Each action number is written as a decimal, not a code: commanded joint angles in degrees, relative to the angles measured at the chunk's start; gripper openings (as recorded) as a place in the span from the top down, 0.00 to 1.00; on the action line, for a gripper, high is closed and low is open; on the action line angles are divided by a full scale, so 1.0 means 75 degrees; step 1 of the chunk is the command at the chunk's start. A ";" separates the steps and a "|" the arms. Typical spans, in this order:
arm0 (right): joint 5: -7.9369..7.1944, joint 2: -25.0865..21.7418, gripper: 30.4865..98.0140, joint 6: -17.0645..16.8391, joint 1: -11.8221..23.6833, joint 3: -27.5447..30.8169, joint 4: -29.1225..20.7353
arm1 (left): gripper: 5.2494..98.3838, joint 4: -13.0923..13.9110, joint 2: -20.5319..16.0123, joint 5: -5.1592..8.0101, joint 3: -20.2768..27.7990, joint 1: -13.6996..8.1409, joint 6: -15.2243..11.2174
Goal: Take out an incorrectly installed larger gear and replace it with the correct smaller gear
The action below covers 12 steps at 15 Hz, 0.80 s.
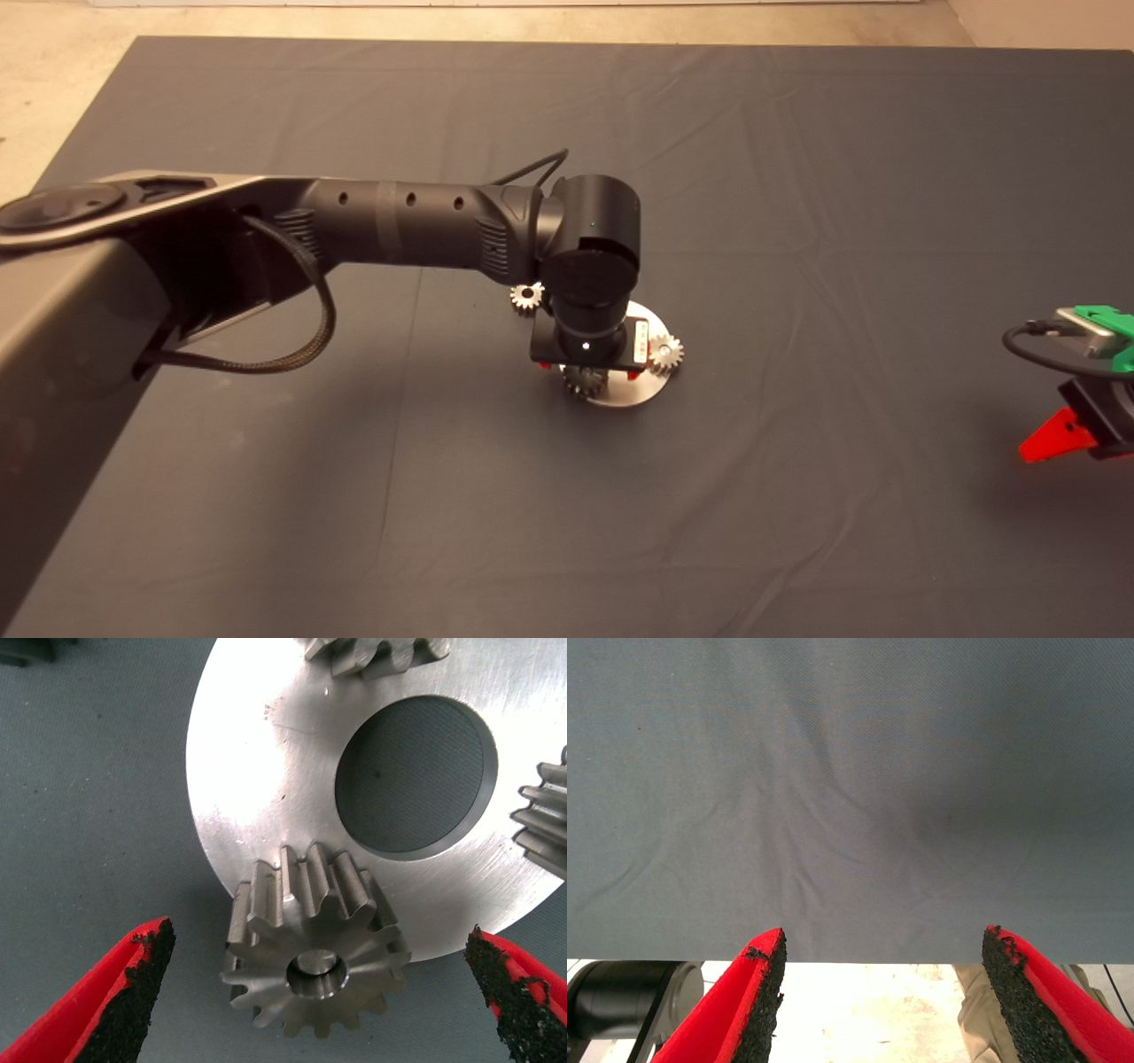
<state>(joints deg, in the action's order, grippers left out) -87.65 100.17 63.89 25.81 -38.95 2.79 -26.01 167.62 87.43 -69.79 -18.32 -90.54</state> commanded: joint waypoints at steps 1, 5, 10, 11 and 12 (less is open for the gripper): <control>-0.0020 0.0010 0.58 0.0024 0.0275 0.0016 0.0144 | 0.15 -0.0082 -0.0182 0.0964 0.0307 0.0157 -0.0256; -0.0020 -0.0013 0.58 0.0036 0.0391 0.0016 0.0110 | 0.15 -0.0082 -0.0182 0.0964 0.0295 0.0169 -0.0233; -0.0020 -0.0013 0.58 0.0094 0.0485 0.0074 -0.0032 | 0.15 -0.0164 -0.0159 0.0952 0.0154 0.0200 -0.0162; -0.0020 -0.0025 0.58 0.0094 0.0485 0.0074 -0.0032 | 0.15 -0.0176 -0.0135 0.0952 0.0144 0.0181 -0.0151; -0.0020 -0.0021 0.58 0.0094 0.0489 0.0074 -0.0032 | 0.15 -0.0176 -0.0115 0.0952 0.0111 0.0161 -0.0151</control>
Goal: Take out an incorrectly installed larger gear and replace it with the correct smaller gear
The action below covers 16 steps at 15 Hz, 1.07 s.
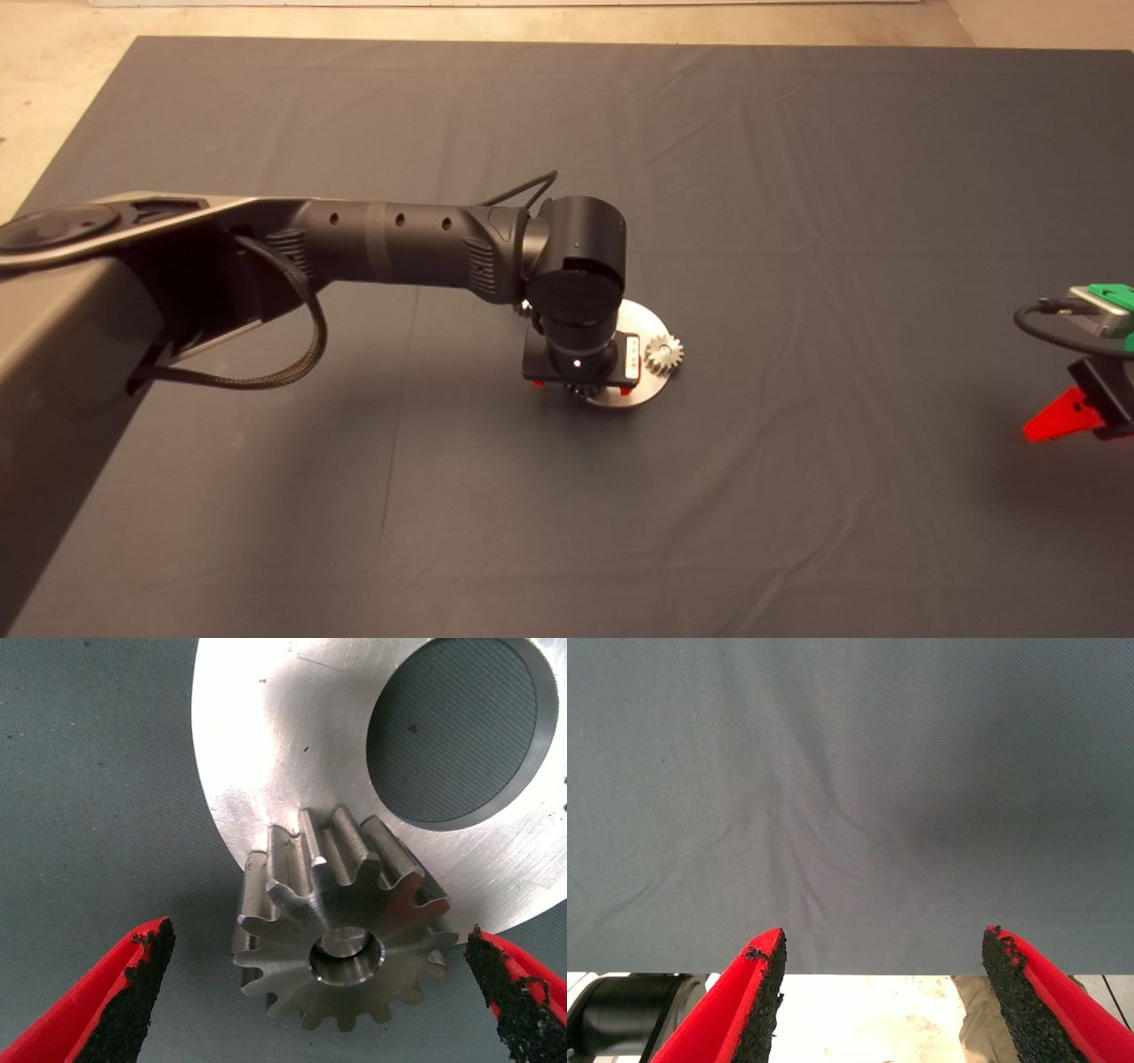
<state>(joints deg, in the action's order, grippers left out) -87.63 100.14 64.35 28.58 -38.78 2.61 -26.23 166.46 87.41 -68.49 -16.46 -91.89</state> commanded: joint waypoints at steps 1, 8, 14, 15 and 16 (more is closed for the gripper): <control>-0.0024 -0.0020 0.58 0.0033 0.0128 0.0063 -0.0011 | 0.15 -0.0147 0.0054 0.0955 -0.0100 -0.0091 0.0033; -0.0024 -0.0020 0.58 0.0033 0.0128 0.0063 -0.0078 | 0.15 -0.0158 0.0102 0.0942 -0.0324 -0.0091 0.0159; -0.0024 -0.0020 0.58 0.0033 0.0141 0.0063 -0.0078 | 0.15 -0.0158 0.0173 0.0932 -0.0511 -0.0091 0.0321; -0.0024 -0.0020 0.58 0.0033 0.0197 0.0063 -0.0078 | 0.17 -0.0181 0.0206 0.0932 -0.0545 -0.0080 0.0323; -0.0024 -0.0020 0.58 0.0033 0.0203 0.0063 -0.0078 | 0.19 -0.0194 0.0218 0.0920 -0.0610 -0.0080 0.0323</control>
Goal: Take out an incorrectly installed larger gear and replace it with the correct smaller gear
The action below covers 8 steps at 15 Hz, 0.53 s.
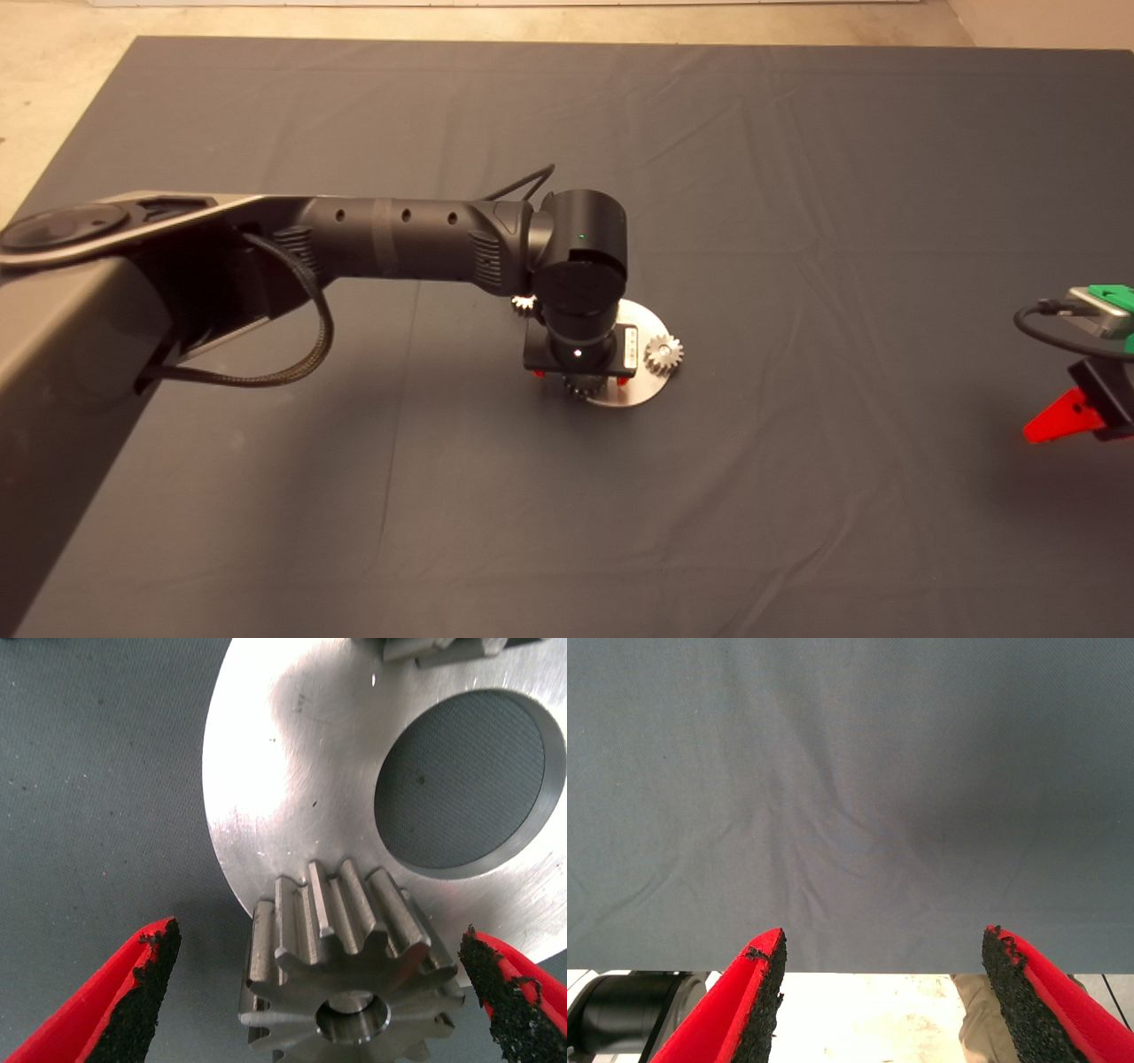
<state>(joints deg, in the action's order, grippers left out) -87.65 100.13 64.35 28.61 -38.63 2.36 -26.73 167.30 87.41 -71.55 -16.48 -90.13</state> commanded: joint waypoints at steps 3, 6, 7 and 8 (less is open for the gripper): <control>-0.0020 -0.0020 0.58 0.0033 0.0229 0.0044 -0.0046 | 0.23 -0.0150 0.0118 0.0920 -0.0208 -0.0065 0.0087; -0.0020 -0.0013 0.58 0.0033 0.0229 0.0044 -0.0046 | 0.29 -0.0150 0.0106 0.0932 -0.0197 -0.0065 0.0087; -0.0020 -0.0009 0.58 0.0033 0.0229 0.0044 -0.0046 | 0.30 -0.0150 0.0106 0.0932 -0.0197 -0.0065 0.0087; -0.0020 -0.0008 0.58 0.0033 0.0229 0.0044 -0.0046 | 0.30 -0.0150 0.0106 0.0967 -0.0185 -0.0065 0.0087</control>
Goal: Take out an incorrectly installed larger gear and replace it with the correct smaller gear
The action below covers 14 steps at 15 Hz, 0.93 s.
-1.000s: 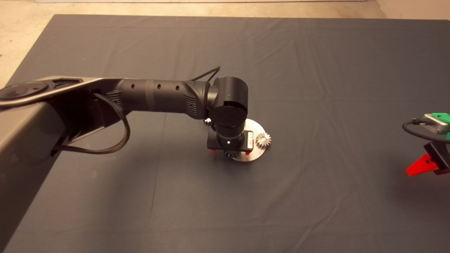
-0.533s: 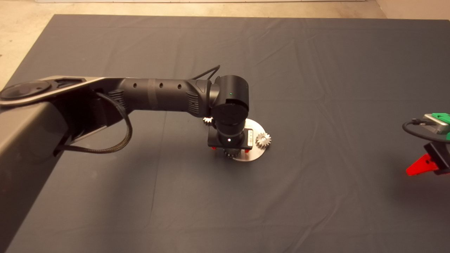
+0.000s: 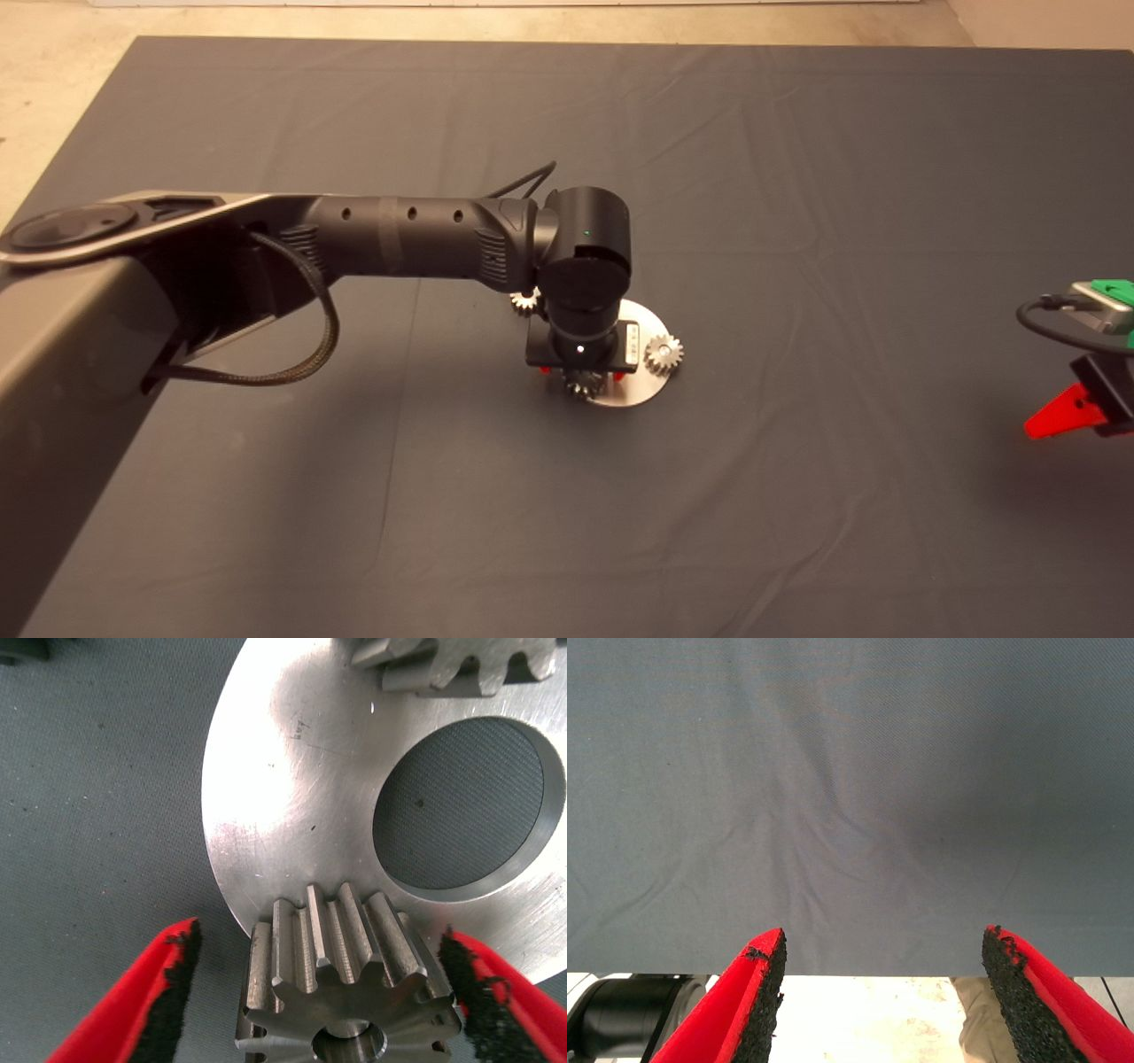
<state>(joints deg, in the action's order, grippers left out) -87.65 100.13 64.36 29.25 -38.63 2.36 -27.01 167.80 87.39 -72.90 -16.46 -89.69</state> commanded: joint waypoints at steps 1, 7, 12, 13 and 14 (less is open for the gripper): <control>-0.0020 -0.0020 0.58 0.0032 0.0144 0.0044 -0.0057 | 0.33 -0.0113 0.0028 0.0991 0.0019 -0.0068 0.0028; -0.0020 -0.0008 0.58 0.0032 0.0203 0.0032 -0.0069 | 0.40 -0.0078 -0.0043 0.1004 0.0300 -0.0056 -0.0014; -0.0020 0.0003 0.58 0.0032 0.0203 0.0020 -0.0069 | 0.49 -0.0066 -0.0019 0.1004 0.0300 -0.0056 -0.0018; -0.0020 -0.0001 0.58 0.0032 0.0203 0.0020 -0.0069 | 0.50 -0.0066 -0.0031 0.1004 0.0300 -0.0056 -0.0018; -0.0020 -0.0005 0.58 0.0032 0.0203 0.0024 -0.0069 | 0.51 -0.0066 -0.0003 0.1014 0.0300 -0.0056 -0.0018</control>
<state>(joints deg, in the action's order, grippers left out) -87.65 100.16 64.38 29.88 -38.63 2.32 -27.17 167.75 87.19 -71.85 -16.37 -89.71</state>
